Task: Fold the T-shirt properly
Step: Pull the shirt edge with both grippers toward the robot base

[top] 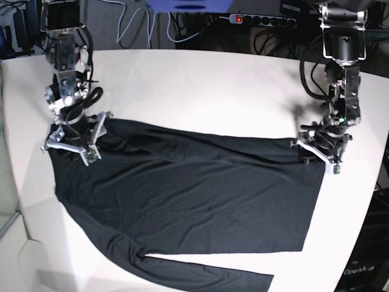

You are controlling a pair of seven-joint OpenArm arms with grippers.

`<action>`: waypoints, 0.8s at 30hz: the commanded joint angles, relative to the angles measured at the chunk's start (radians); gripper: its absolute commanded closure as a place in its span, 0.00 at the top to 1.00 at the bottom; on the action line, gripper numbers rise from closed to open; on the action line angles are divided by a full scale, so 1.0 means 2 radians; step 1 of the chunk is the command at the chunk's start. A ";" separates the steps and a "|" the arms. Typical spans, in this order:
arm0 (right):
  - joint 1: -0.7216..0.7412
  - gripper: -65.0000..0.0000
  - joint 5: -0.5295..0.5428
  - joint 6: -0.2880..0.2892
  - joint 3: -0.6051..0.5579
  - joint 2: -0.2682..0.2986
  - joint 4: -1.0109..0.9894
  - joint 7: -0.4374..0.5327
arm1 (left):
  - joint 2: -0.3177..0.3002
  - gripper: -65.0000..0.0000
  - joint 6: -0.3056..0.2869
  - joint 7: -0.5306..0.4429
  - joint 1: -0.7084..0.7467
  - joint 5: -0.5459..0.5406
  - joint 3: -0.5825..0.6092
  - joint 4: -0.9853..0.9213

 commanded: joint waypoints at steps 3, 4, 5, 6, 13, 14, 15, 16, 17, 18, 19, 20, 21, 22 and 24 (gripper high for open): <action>-0.007 0.54 0.002 -0.002 0.007 0.003 0.028 0.011 | -0.004 0.51 0.016 0.050 0.008 0.013 0.000 -0.007; -0.009 0.54 0.002 -0.002 0.007 0.003 0.034 0.011 | -0.004 0.51 0.016 0.050 0.008 0.013 0.000 -0.007; -0.010 0.54 0.002 -0.002 0.008 0.003 0.041 0.011 | -0.003 0.51 0.016 0.050 0.008 0.013 0.000 -0.007; -0.010 0.54 0.002 -0.002 0.009 0.002 0.047 0.011 | 0.000 0.51 0.016 0.050 0.008 0.013 0.000 -0.007; -0.013 0.54 0.004 -0.002 0.058 -0.025 0.078 0.011 | 0.003 0.51 0.016 0.050 0.008 0.013 0.000 -0.007; -0.003 0.54 0.003 -0.002 0.068 -0.031 0.077 0.009 | 0.003 0.51 0.016 0.050 0.008 0.013 0.000 -0.007; 0.004 0.54 0.003 -0.002 0.079 -0.036 0.074 0.007 | 0.003 0.51 0.016 0.050 0.008 0.013 0.000 -0.007; 0.008 0.54 0.002 -0.002 0.092 -0.040 0.067 0.006 | 0.003 0.51 0.016 0.050 0.008 0.013 0.000 -0.007; 0.011 0.54 0.002 -0.002 0.101 -0.045 0.062 0.006 | 0.003 0.51 0.016 0.050 0.008 0.013 0.000 -0.007; 0.012 0.53 0.002 -0.002 0.110 -0.048 0.058 0.006 | 0.003 0.51 0.016 0.050 0.008 0.013 0.000 -0.007; 0.013 0.53 0.002 -0.002 0.122 -0.051 0.052 0.006 | 0.003 0.51 0.016 0.050 0.008 0.013 0.000 -0.007; 0.014 0.53 0.003 -0.002 0.133 -0.052 0.047 0.009 | 0.003 0.51 0.016 0.050 0.008 0.013 0.000 -0.007; 0.014 0.50 0.005 -0.002 0.138 -0.052 0.043 0.010 | 0.003 0.51 0.016 0.050 0.008 0.013 0.000 -0.007; 0.014 0.46 0.005 -0.002 0.142 -0.052 0.041 0.010 | 0.003 0.51 0.016 0.050 0.008 0.013 0.000 -0.007; 0.014 0.33 0.005 -0.002 0.147 -0.052 0.041 0.010 | 0.003 0.51 0.016 0.050 0.008 0.013 0.000 -0.007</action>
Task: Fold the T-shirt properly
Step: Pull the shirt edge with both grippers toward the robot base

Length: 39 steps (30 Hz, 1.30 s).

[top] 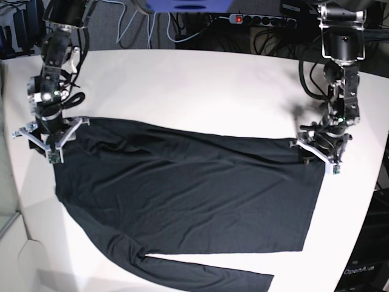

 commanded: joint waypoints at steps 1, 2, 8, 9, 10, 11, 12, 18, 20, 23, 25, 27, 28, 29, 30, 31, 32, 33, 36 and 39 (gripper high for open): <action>0.012 0.24 0.002 -0.004 0.003 0.004 0.011 0.015 | -0.002 0.51 0.010 0.052 0.008 0.009 0.001 -0.007; 0.013 0.15 0.002 -0.004 0.005 0.004 0.011 0.015 | -0.002 0.51 0.010 0.052 0.008 0.009 0.001 -0.007; 0.019 0.01 0.003 -0.004 0.018 -0.007 0.011 0.016 | -0.001 0.51 0.010 0.052 0.008 0.009 0.001 -0.007; 0.019 0.00 0.003 -0.004 0.018 -0.007 0.010 0.016 | -0.001 0.51 0.010 0.052 0.008 0.009 0.001 -0.007; 0.019 0.00 0.003 -0.004 0.018 -0.010 0.006 0.016 | -0.001 0.51 0.010 0.052 0.008 0.009 0.001 -0.007; 0.020 0.00 0.003 -0.004 0.018 -0.010 0.000 0.016 | -0.001 0.51 0.010 0.052 0.009 0.009 0.001 -0.007; 0.020 0.00 0.003 -0.004 0.018 -0.010 -0.008 0.016 | -0.001 0.51 0.010 0.052 0.009 0.009 0.001 -0.007; 0.030 0.00 0.003 -0.004 0.018 -0.010 -0.058 0.023 | -0.002 0.51 0.010 0.052 0.009 0.009 0.001 -0.007; 0.032 0.00 0.003 -0.004 0.018 -0.010 -0.079 0.032 | -0.002 0.51 0.010 0.052 0.009 0.009 0.001 -0.007; 0.032 0.00 0.002 -0.004 0.018 -0.008 -0.096 0.040 | -0.002 0.51 0.010 0.052 0.009 0.009 0.001 -0.007; 0.030 0.00 0.002 -0.004 0.022 -0.008 -0.103 0.041 | -0.002 0.51 0.010 0.052 0.009 0.011 0.001 -0.007; 0.033 0.00 0.002 -0.004 0.032 -0.008 -0.112 0.041 | -0.004 0.51 0.010 0.052 0.009 0.013 0.001 -0.007; 0.033 0.00 0.002 -0.004 0.037 -0.008 -0.117 0.041 | -0.005 0.51 0.010 0.052 0.009 0.013 0.001 -0.007; 0.033 0.00 0.002 -0.004 0.040 -0.008 -0.120 0.042 | -0.006 0.51 0.010 0.052 0.009 0.013 0.001 -0.007; 0.033 0.00 0.002 -0.004 0.043 -0.008 -0.122 0.042 | -0.006 0.51 0.010 0.052 0.009 0.013 0.001 -0.007; 0.032 0.00 0.002 -0.004 0.047 -0.008 -0.122 0.042 | -0.007 0.51 0.010 0.052 0.009 0.013 0.002 -0.007; 0.030 0.00 0.002 -0.004 0.051 -0.008 -0.122 0.042 | -0.007 0.51 0.010 0.052 0.009 0.013 0.002 -0.007; 0.030 0.00 0.002 -0.004 0.055 -0.008 -0.122 0.042 | -0.007 0.51 0.010 0.052 0.009 0.013 0.002 -0.007; 0.027 0.00 0.002 -0.004 0.069 -0.009 -0.125 0.042 | -0.007 0.51 0.010 0.052 0.010 0.013 0.003 -0.007; 0.014 0.00 0.003 -0.004 0.077 -0.010 -0.128 0.041 | -0.008 0.51 0.010 0.052 0.018 0.013 0.004 -0.003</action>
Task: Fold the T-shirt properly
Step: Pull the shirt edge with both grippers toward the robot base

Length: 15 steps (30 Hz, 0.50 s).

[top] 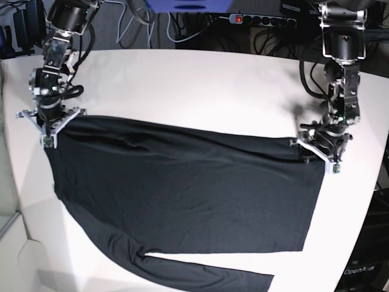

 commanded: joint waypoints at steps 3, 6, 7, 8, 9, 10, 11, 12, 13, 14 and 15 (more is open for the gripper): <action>-0.014 0.00 -0.005 -0.002 0.002 0.001 0.003 -0.013 | -0.004 0.51 0.012 0.058 0.030 0.009 0.001 0.024; -0.022 0.00 -0.005 -0.001 0.003 -0.007 0.003 -0.013 | -0.011 0.51 0.012 0.062 0.049 0.009 0.001 0.061; -0.023 0.00 -0.005 -0.001 0.003 -0.007 0.003 -0.013 | -0.011 0.51 0.012 0.062 0.051 0.009 0.001 0.068; -0.026 0.00 -0.005 -0.001 0.003 -0.007 0.003 -0.013 | -0.012 0.51 0.012 0.062 0.055 0.009 0.001 0.073; -0.031 0.00 -0.005 -0.001 0.003 -0.008 0.003 -0.013 | -0.013 0.51 0.012 0.063 0.059 0.009 0.001 0.076; -0.036 0.00 -0.005 -0.001 0.003 -0.009 0.003 -0.013 | -0.013 0.51 0.012 0.063 0.063 0.009 0.000 0.077; -0.040 0.00 -0.005 -0.001 0.003 -0.011 0.004 -0.013 | -0.014 0.51 0.012 0.063 0.066 0.009 -0.001 0.077; -0.044 0.00 -0.005 -0.001 0.003 -0.012 0.005 -0.013 | -0.014 0.51 0.012 0.063 0.071 0.010 -0.001 0.077; -0.048 0.00 -0.005 -0.001 0.003 -0.012 0.005 -0.013 | -0.018 0.51 0.012 0.063 0.074 0.010 -0.002 0.077; -0.052 0.00 -0.005 -0.001 0.003 -0.012 0.005 -0.013 | -0.026 0.51 0.012 0.062 0.076 0.010 0.000 0.077; -0.056 0.00 -0.005 -0.001 0.003 -0.012 0.005 -0.013 | -0.030 0.51 0.012 0.061 0.079 0.009 0.001 0.078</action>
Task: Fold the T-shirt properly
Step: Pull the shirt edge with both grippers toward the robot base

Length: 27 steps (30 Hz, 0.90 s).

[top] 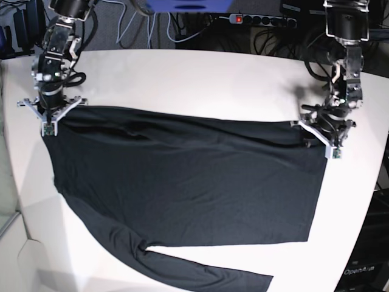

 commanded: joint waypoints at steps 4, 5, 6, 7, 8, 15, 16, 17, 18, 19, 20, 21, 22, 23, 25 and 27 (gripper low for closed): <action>-0.034 0.00 -0.009 0.009 0.002 -0.002 -0.004 -0.036 | -0.010 0.51 0.011 0.041 0.016 0.006 -0.003 -0.002; -0.042 0.00 -0.009 0.009 0.002 -0.002 -0.004 -0.023 | -0.010 0.51 0.011 0.041 0.018 0.006 -0.003 -0.002; -0.051 0.00 -0.009 0.009 0.002 -0.003 -0.004 -0.011 | -0.015 0.51 0.011 0.041 0.020 0.006 -0.003 -0.002; -0.059 0.00 -0.009 0.009 0.003 -0.003 -0.004 -0.003 | -0.018 0.51 0.011 0.041 0.025 0.003 -0.003 -0.002; -0.066 0.00 -0.009 0.009 0.003 -0.003 -0.004 0.002 | -0.019 0.51 0.011 0.041 0.030 0.003 -0.003 -0.002; -0.084 0.00 -0.009 0.009 0.027 -0.007 -0.004 0.007 | -0.020 0.51 0.011 0.039 0.052 0.006 -0.003 0.001; -0.088 0.00 -0.009 0.010 0.030 -0.008 -0.004 0.008 | -0.020 0.51 0.011 0.039 0.056 0.006 -0.003 0.004; -0.091 0.00 -0.009 0.010 0.032 -0.008 -0.004 0.008 | -0.021 0.51 0.011 0.040 0.062 0.006 -0.003 0.010; -0.093 0.00 -0.009 0.010 0.032 -0.008 -0.002 0.008 | -0.021 0.51 0.011 0.041 0.068 0.006 -0.003 0.016; -0.094 0.00 -0.009 0.010 0.032 -0.008 0.000 0.008 | -0.021 0.51 0.011 0.040 0.074 0.006 -0.003 0.023; -0.101 0.00 -0.009 0.010 0.032 -0.009 0.003 0.008 | -0.021 0.51 0.011 0.041 0.079 0.006 -0.003 0.030; -0.107 0.00 -0.009 0.010 0.032 -0.010 0.005 0.011 | -0.021 0.51 0.011 0.041 0.085 0.006 -0.003 0.040; -0.111 0.00 -0.009 0.010 0.032 -0.014 0.007 0.019 | -0.021 0.51 0.011 0.041 0.091 0.006 -0.003 0.047; -0.115 0.00 -0.009 0.010 0.032 -0.019 0.009 0.029 | -0.021 0.51 0.011 0.041 0.097 0.006 -0.003 0.051; -0.127 0.00 -0.010 0.010 0.033 -0.023 0.010 0.050 | -0.021 0.51 0.011 0.042 0.104 0.006 -0.003 0.060; -0.135 0.00 -0.010 0.010 0.033 -0.026 0.010 0.060 | -0.021 0.51 0.011 0.042 0.114 0.006 -0.004 0.063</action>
